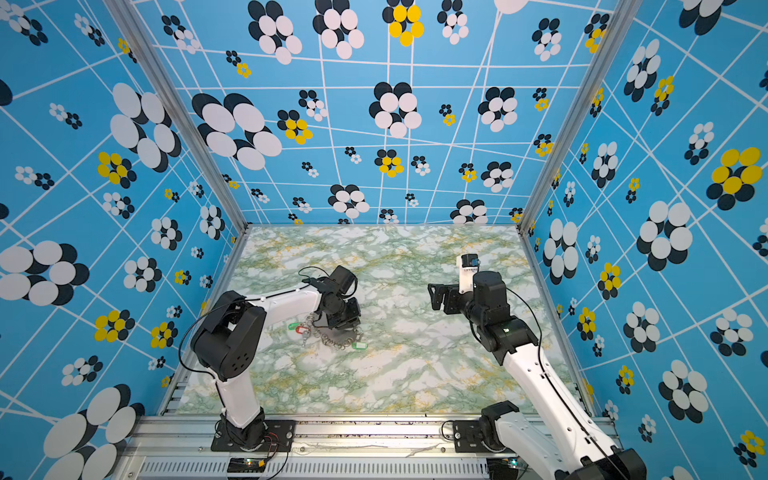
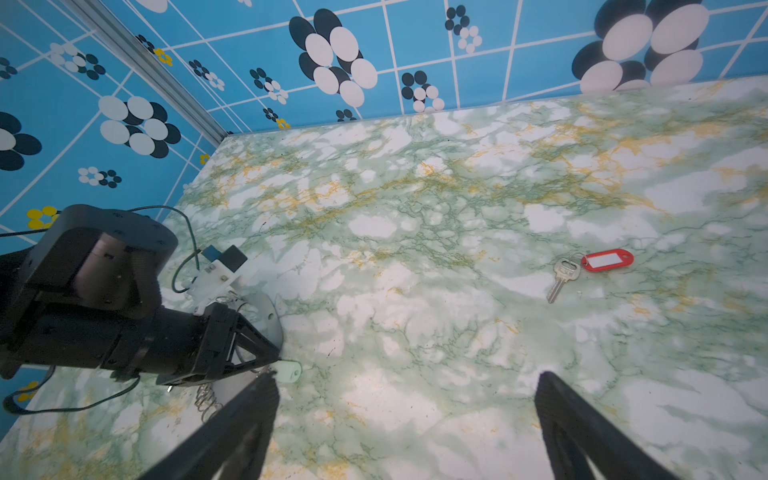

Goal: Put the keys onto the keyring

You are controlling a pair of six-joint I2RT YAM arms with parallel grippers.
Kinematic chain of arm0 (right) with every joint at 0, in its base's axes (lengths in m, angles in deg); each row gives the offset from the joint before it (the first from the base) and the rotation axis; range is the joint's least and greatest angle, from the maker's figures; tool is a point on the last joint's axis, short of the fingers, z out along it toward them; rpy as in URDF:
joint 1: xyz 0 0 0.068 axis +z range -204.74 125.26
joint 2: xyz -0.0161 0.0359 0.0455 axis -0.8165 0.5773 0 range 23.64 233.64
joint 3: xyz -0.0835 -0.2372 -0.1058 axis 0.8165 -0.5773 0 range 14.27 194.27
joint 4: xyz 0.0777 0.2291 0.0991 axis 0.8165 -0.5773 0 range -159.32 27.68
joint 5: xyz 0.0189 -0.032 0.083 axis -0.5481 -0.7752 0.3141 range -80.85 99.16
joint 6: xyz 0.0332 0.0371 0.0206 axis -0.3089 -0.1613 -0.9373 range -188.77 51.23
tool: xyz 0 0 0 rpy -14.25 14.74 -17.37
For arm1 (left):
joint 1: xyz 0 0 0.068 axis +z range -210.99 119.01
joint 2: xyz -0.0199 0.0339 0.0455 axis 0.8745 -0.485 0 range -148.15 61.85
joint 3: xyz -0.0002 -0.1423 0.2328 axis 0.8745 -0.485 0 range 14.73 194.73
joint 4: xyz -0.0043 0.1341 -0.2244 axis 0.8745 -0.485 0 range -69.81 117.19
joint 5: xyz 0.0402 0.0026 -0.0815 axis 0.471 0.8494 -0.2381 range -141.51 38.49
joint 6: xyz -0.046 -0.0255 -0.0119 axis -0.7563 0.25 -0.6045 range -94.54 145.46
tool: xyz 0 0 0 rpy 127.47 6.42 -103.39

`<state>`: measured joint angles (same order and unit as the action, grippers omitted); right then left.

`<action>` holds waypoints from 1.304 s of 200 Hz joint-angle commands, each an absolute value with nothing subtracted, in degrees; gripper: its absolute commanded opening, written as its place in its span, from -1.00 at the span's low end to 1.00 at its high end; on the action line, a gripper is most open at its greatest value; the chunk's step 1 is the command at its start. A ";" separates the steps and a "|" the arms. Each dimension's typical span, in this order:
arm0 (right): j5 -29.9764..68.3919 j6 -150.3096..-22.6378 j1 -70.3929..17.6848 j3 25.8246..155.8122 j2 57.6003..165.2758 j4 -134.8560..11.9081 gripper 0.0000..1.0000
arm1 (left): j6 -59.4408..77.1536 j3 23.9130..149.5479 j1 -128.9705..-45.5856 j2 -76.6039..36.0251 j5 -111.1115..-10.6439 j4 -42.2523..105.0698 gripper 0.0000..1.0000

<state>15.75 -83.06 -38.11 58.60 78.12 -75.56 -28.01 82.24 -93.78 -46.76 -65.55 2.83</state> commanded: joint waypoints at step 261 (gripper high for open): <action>16.72 -88.92 -31.71 61.02 82.62 -77.34 0.99 | 11.28 88.47 -108.29 -45.27 -53.23 -7.62 -0.24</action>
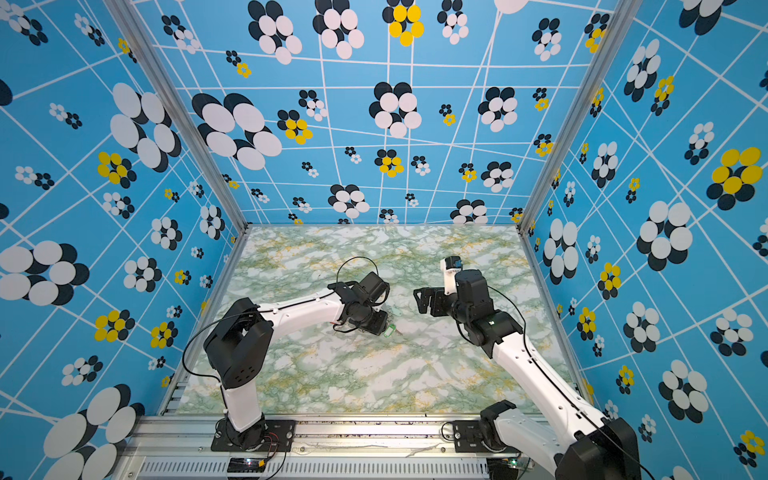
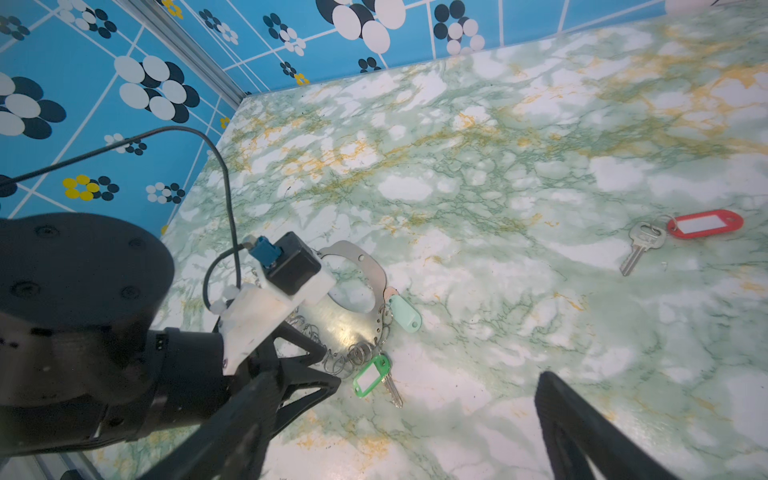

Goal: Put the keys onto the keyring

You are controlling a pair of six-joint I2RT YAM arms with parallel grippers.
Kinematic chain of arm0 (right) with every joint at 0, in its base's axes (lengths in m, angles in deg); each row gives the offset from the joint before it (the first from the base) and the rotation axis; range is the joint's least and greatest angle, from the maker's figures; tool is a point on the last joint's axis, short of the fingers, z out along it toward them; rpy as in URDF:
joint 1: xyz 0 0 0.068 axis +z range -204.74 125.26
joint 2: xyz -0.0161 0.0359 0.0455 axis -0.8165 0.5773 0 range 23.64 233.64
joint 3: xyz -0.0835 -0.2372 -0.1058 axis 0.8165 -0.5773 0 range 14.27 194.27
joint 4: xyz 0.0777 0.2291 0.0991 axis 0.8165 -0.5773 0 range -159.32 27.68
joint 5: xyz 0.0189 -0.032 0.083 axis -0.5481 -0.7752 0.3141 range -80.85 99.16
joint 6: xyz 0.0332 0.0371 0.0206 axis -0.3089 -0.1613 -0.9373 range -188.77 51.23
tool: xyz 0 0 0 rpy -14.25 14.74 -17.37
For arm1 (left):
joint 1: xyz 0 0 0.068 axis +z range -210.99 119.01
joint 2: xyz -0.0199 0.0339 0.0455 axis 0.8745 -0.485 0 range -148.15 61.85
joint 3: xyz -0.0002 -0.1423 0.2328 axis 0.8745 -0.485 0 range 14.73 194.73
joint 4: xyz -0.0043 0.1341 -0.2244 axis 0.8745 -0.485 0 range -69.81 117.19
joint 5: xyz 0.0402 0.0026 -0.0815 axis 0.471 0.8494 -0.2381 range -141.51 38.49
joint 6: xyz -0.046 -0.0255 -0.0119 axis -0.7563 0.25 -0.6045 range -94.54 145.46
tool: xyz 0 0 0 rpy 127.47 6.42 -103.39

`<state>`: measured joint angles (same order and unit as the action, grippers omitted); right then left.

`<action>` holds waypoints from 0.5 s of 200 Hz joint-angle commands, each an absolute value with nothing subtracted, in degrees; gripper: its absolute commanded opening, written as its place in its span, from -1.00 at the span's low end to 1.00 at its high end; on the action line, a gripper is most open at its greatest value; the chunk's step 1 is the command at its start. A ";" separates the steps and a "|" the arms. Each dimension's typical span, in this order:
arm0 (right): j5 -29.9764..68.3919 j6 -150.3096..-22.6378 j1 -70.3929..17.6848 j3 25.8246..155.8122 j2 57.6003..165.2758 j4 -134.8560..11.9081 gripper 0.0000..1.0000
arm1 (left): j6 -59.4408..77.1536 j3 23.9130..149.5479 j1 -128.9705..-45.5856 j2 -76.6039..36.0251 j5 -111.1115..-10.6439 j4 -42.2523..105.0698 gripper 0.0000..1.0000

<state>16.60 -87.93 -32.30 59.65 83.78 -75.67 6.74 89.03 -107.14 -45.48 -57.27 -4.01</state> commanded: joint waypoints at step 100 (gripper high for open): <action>15.44 -89.04 -31.62 60.36 80.68 -77.75 0.99 | 16.61 89.24 -109.96 -48.06 -46.94 -7.01 -0.25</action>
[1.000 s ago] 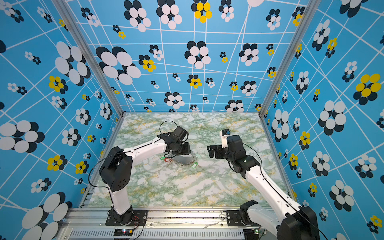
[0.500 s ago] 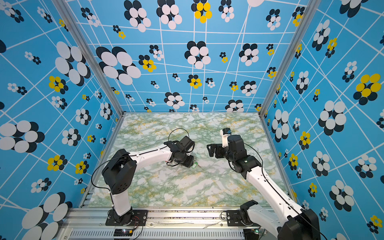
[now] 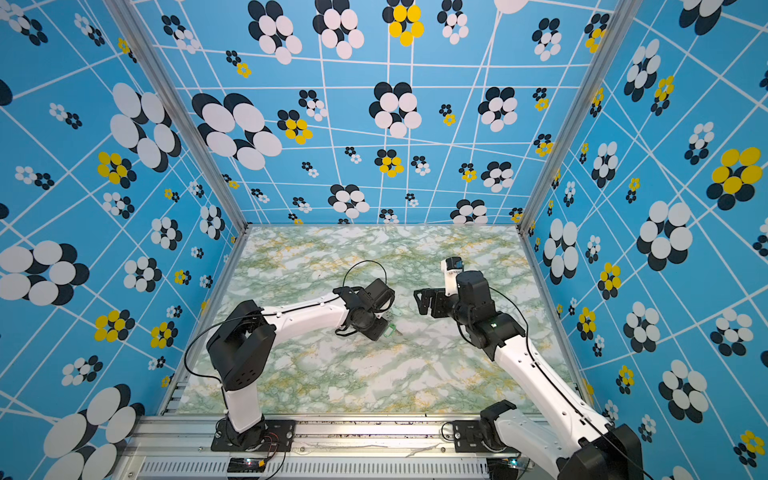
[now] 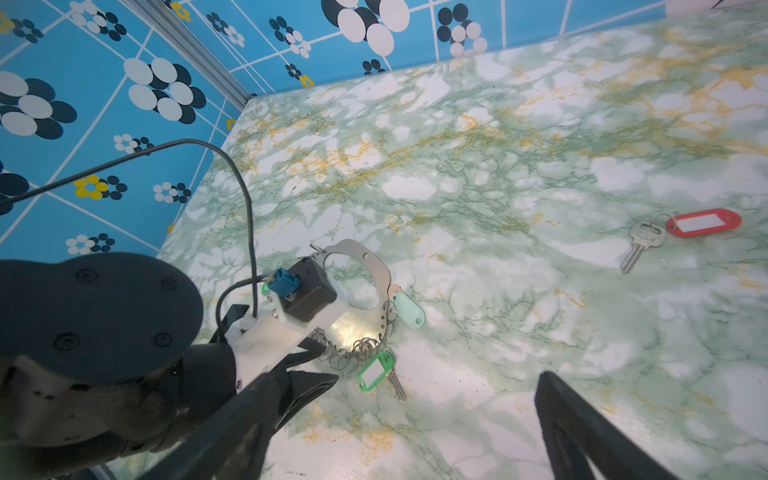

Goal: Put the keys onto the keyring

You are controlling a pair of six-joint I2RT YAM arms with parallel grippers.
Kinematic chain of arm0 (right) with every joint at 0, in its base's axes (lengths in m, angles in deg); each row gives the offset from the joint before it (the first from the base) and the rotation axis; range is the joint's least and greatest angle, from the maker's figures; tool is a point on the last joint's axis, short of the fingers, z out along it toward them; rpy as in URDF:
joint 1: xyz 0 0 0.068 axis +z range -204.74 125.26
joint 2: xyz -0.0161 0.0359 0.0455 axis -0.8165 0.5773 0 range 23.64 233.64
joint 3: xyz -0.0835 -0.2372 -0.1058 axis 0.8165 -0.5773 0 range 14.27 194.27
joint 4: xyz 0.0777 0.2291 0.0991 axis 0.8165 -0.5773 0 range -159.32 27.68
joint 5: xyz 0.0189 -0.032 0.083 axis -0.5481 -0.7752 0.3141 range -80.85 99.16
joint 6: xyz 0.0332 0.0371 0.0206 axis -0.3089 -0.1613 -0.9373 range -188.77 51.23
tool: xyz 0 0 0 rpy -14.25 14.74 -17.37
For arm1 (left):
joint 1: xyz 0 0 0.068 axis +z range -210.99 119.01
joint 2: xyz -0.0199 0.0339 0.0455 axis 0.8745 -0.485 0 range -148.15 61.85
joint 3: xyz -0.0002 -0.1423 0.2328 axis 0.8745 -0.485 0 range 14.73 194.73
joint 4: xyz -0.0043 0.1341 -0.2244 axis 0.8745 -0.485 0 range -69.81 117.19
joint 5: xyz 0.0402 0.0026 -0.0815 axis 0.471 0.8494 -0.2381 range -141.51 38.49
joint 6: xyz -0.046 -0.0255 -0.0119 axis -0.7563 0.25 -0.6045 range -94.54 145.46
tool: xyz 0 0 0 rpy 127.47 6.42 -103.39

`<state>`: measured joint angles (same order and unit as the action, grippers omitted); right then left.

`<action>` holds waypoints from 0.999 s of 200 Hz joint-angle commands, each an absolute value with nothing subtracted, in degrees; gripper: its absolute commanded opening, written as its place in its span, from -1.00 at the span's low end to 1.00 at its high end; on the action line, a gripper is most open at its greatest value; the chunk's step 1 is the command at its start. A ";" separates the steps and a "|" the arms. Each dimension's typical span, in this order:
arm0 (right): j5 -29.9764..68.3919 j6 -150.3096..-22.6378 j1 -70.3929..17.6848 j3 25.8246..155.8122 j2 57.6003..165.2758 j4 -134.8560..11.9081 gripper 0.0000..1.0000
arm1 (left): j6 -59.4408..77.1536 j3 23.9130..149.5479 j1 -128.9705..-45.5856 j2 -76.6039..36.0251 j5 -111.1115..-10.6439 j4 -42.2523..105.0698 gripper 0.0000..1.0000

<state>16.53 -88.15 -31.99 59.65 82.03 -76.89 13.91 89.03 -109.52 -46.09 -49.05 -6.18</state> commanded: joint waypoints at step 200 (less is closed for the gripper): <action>14.28 -88.47 -31.64 59.97 79.98 -77.80 0.98 | 8.78 94.13 -106.79 -48.70 -57.31 -2.12 -0.99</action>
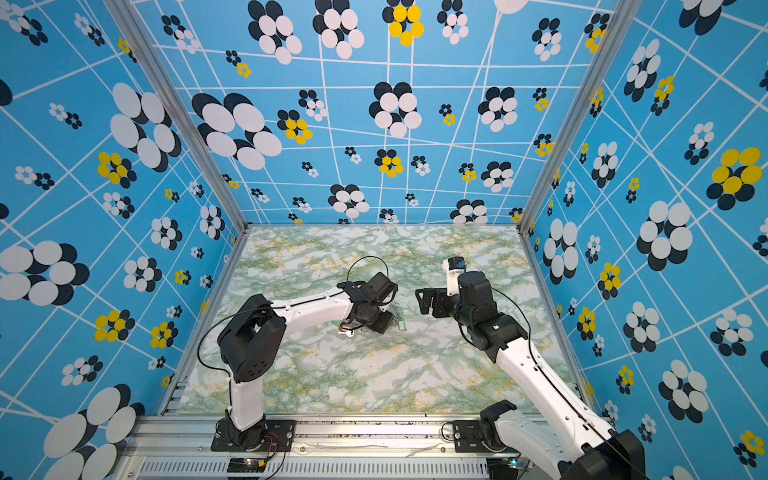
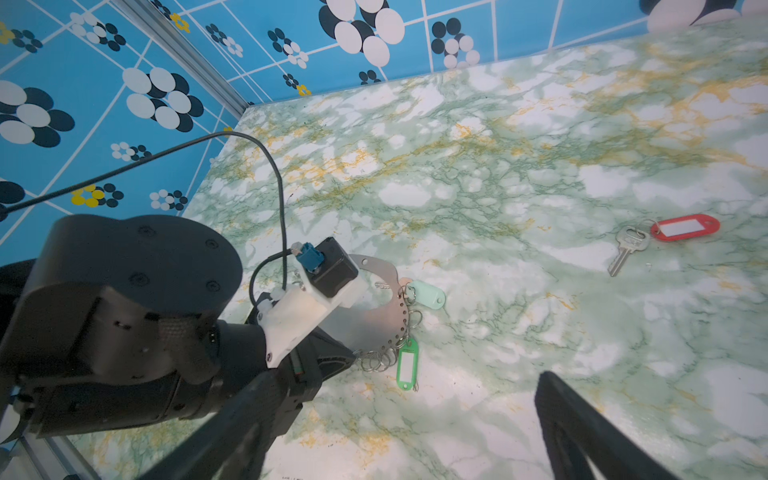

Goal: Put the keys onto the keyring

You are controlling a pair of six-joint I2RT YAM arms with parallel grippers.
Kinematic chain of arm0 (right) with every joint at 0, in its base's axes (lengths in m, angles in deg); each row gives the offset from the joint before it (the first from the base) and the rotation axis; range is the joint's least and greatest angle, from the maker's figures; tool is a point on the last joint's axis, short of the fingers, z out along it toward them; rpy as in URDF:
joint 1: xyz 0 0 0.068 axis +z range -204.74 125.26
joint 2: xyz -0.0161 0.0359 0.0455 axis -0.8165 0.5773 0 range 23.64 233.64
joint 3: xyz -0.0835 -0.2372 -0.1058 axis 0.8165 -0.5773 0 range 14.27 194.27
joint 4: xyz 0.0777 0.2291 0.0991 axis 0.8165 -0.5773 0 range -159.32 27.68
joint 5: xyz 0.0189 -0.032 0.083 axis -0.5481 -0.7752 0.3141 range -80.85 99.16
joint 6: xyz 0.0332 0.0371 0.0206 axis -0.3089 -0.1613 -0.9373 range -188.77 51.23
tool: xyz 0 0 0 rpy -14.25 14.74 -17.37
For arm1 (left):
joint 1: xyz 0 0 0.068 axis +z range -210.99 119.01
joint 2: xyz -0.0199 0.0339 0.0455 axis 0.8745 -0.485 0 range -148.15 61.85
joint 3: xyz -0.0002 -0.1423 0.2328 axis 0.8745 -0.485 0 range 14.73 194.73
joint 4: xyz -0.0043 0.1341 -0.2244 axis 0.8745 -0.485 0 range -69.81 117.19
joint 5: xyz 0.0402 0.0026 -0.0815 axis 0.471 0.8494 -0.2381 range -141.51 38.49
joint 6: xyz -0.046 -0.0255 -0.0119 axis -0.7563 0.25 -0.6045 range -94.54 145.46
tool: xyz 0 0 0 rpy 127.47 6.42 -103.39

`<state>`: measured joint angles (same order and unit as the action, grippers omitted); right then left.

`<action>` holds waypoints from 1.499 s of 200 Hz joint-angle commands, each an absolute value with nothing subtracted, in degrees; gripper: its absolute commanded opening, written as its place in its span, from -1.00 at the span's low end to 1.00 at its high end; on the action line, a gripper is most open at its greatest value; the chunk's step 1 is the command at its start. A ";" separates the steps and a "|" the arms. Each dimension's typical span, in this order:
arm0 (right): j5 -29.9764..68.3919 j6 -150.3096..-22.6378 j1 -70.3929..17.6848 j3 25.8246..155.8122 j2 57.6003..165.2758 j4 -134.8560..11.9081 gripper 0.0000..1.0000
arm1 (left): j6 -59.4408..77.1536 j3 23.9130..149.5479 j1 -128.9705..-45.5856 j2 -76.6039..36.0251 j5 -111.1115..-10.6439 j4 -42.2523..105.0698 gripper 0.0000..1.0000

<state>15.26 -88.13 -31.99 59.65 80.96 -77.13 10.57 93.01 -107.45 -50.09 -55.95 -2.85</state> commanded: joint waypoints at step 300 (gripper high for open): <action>32.96 -72.83 -24.57 63.79 78.29 -81.77 0.64 | 37.28 93.46 -110.73 -17.42 -67.66 -7.18 -1.00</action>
